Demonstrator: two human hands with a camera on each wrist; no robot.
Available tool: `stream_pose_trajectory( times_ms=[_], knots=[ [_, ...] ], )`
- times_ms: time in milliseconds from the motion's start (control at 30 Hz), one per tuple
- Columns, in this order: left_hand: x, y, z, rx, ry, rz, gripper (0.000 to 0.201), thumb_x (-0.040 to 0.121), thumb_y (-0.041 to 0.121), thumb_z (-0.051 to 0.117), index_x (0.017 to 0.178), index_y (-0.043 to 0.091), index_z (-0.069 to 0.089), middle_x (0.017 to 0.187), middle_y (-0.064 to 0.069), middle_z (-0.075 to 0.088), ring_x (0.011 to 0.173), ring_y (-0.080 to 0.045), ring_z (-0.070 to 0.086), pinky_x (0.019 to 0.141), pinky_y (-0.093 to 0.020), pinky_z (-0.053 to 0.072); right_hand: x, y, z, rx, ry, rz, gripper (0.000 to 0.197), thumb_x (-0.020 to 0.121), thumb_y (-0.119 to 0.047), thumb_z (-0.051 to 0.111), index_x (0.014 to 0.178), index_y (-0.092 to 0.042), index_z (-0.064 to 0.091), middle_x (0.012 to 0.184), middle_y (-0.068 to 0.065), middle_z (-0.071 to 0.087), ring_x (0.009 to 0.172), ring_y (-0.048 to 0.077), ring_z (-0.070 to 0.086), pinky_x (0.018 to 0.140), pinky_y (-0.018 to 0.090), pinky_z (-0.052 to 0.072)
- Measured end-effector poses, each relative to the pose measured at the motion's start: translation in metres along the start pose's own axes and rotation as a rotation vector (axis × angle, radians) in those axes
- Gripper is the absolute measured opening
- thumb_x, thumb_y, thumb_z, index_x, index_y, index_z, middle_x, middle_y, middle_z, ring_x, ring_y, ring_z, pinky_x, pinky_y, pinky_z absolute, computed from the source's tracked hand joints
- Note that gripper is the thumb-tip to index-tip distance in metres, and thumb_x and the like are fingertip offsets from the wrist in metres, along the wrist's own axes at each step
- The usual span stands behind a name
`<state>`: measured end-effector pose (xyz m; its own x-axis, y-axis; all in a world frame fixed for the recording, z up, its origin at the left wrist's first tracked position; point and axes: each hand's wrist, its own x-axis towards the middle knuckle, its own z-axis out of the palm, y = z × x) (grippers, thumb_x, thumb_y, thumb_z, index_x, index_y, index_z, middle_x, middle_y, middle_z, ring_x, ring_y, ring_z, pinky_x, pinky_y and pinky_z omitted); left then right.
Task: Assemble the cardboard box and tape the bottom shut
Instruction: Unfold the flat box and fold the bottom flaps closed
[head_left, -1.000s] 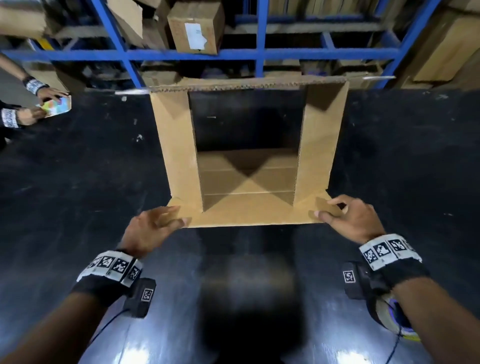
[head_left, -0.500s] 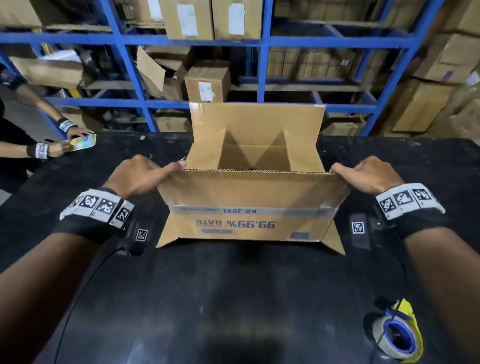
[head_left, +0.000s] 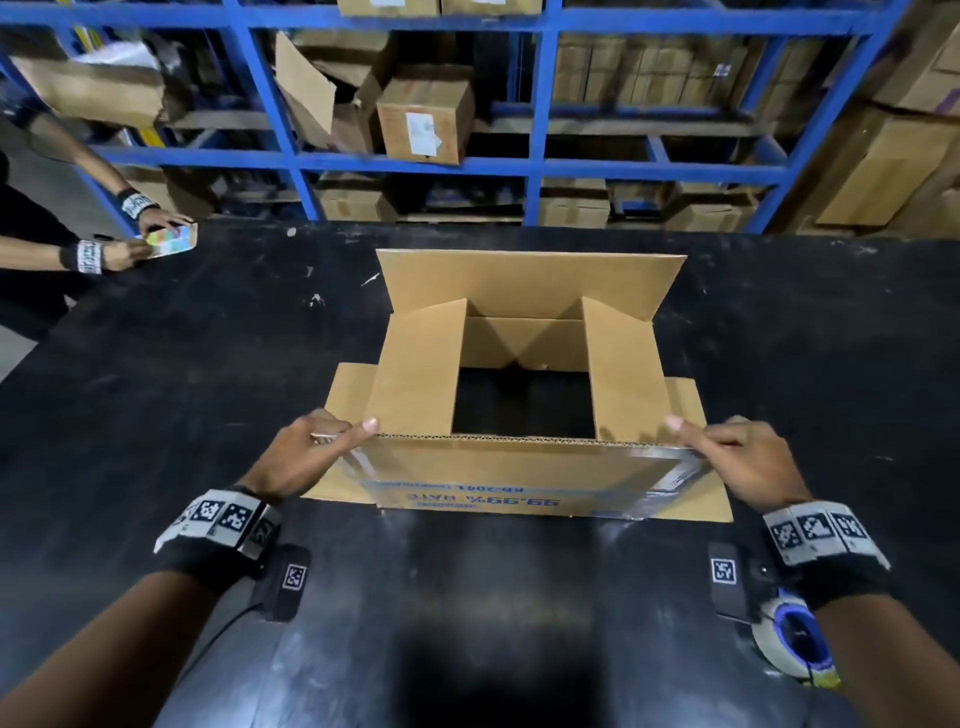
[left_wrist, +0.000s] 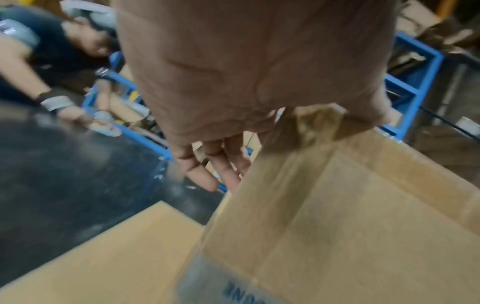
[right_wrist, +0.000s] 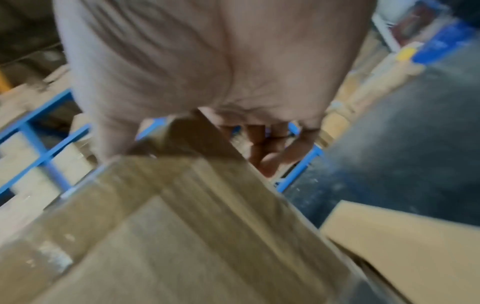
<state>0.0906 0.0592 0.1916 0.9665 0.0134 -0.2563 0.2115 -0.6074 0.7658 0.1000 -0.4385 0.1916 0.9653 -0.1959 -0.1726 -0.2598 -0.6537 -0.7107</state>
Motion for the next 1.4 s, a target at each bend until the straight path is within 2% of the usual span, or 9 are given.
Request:
stream_pose_trajectory(
  times_ms=[133, 300, 367, 433, 500, 667, 867, 1100, 1400],
  knots=[
    [-0.002, -0.031, 0.022, -0.365, -0.063, -0.001, 0.080, 0.073, 0.085, 0.065, 0.099, 0.011, 0.083, 0.112, -0.008, 0.081, 0.114, -0.024, 0.073, 0.114, -0.051, 0.045, -0.009, 0.033, 0.023, 0.523, -0.130, -0.039, 0.074, 0.069, -0.076, 0.074, 0.090, -0.005, 0.080, 0.094, 0.011, 0.079, 0.095, 0.028, 0.072, 0.103, 0.054, 0.046],
    [0.008, -0.046, 0.031, -0.420, -0.052, -0.012, 0.080, 0.069, 0.092, 0.061, 0.108, 0.026, 0.081, 0.119, -0.004, 0.079, 0.122, -0.026, 0.069, 0.116, -0.053, 0.042, -0.009, 0.039, 0.037, 0.673, -0.221, -0.027, 0.035, 0.088, -0.055, 0.057, 0.090, -0.034, 0.085, 0.095, -0.007, 0.082, 0.093, 0.006, 0.076, 0.091, 0.026, 0.057],
    [0.014, -0.045, 0.032, -0.398, -0.027, -0.026, 0.093, 0.065, 0.097, 0.058, 0.109, 0.018, 0.078, 0.120, -0.001, 0.078, 0.124, -0.023, 0.066, 0.117, -0.051, 0.040, 0.000, 0.045, 0.039, 0.678, -0.235, 0.021, 0.040, 0.085, -0.056, 0.062, 0.085, -0.024, 0.085, 0.092, 0.001, 0.082, 0.091, 0.012, 0.076, 0.093, 0.029, 0.057],
    [0.023, -0.051, 0.031, -0.391, -0.012, -0.113, 0.109, 0.059, 0.101, 0.057, 0.122, 0.013, 0.071, 0.128, -0.001, 0.074, 0.128, -0.023, 0.063, 0.120, -0.053, 0.037, 0.013, 0.056, 0.039, 0.627, -0.254, 0.105, 0.078, 0.063, -0.080, 0.076, 0.101, -0.012, 0.078, 0.112, 0.017, 0.076, 0.111, 0.029, 0.070, 0.110, 0.047, 0.046],
    [0.037, -0.059, 0.029, -0.379, -0.027, -0.217, 0.112, 0.061, 0.100, 0.057, 0.135, 0.018, 0.064, 0.135, 0.000, 0.070, 0.132, -0.023, 0.061, 0.121, -0.053, 0.037, 0.021, 0.053, 0.039, 0.537, -0.294, 0.136, 0.092, 0.056, -0.085, 0.077, 0.114, -0.014, 0.073, 0.123, 0.013, 0.074, 0.122, 0.029, 0.065, 0.114, 0.053, 0.041],
    [0.054, -0.050, 0.043, -0.214, 0.136, -0.151, 0.078, 0.073, 0.089, 0.063, 0.127, 0.032, 0.065, 0.118, 0.007, 0.075, 0.116, -0.020, 0.069, 0.108, -0.052, 0.051, 0.037, 0.030, 0.049, 0.323, -0.038, 0.065, 0.051, 0.071, -0.055, 0.086, 0.110, -0.027, 0.068, 0.106, -0.007, 0.078, 0.103, 0.018, 0.073, 0.100, 0.046, 0.055],
    [0.056, -0.034, 0.070, 0.012, 0.284, -0.075, 0.087, 0.094, 0.040, 0.073, 0.164, 0.031, 0.022, 0.153, -0.012, 0.037, 0.146, -0.030, 0.038, 0.122, -0.042, 0.033, 0.041, 0.027, 0.072, 0.093, 0.136, -0.012, 0.086, 0.081, -0.031, 0.083, 0.150, -0.047, 0.035, 0.144, 0.000, 0.044, 0.133, 0.026, 0.051, 0.114, 0.042, 0.042],
    [0.068, -0.026, 0.082, 0.039, 0.133, -0.258, 0.098, 0.090, 0.061, 0.068, 0.164, 0.048, 0.003, 0.167, -0.009, 0.037, 0.150, -0.040, 0.038, 0.120, -0.045, 0.032, 0.044, 0.023, 0.089, -0.149, -0.088, 0.153, 0.091, 0.088, -0.069, 0.058, 0.158, -0.057, 0.001, 0.171, 0.003, 0.021, 0.148, 0.039, 0.038, 0.116, 0.050, 0.034],
    [0.071, -0.041, 0.084, 0.033, 0.101, -0.257, 0.111, 0.080, 0.072, 0.072, 0.159, 0.057, -0.004, 0.172, -0.002, 0.027, 0.155, -0.035, 0.032, 0.125, -0.046, 0.028, 0.044, 0.039, 0.092, -0.078, -0.063, 0.166, 0.102, 0.086, -0.070, 0.062, 0.161, -0.048, -0.004, 0.172, -0.010, 0.014, 0.155, 0.032, 0.027, 0.123, 0.049, 0.024]
  ],
)
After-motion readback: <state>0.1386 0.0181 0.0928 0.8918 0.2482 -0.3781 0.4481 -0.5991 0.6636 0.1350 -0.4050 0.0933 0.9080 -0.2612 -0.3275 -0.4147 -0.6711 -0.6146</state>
